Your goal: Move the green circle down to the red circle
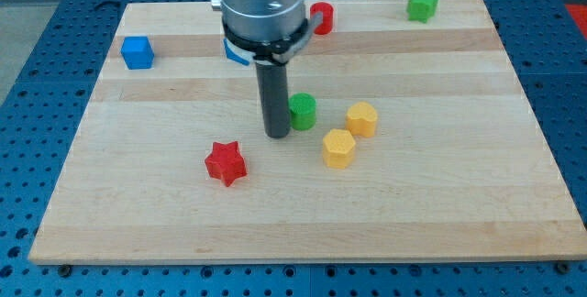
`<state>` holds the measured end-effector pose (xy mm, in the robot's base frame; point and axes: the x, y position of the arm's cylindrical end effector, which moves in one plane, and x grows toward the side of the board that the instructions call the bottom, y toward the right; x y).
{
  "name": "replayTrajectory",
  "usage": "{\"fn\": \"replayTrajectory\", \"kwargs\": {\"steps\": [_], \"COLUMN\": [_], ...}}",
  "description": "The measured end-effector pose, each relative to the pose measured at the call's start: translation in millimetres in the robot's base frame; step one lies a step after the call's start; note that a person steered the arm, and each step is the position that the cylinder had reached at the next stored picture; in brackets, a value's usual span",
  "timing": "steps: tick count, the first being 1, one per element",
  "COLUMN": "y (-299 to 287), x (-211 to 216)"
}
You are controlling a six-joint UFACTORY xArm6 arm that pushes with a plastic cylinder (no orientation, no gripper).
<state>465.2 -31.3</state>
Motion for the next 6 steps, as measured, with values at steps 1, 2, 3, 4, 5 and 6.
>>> {"fn": "replayTrajectory", "kwargs": {"steps": [1, 2, 3, 4, 5, 6], "y": [40, 76, 72, 30, 0, 17], "x": [-7, -32, -31, -17, -19, -51]}}
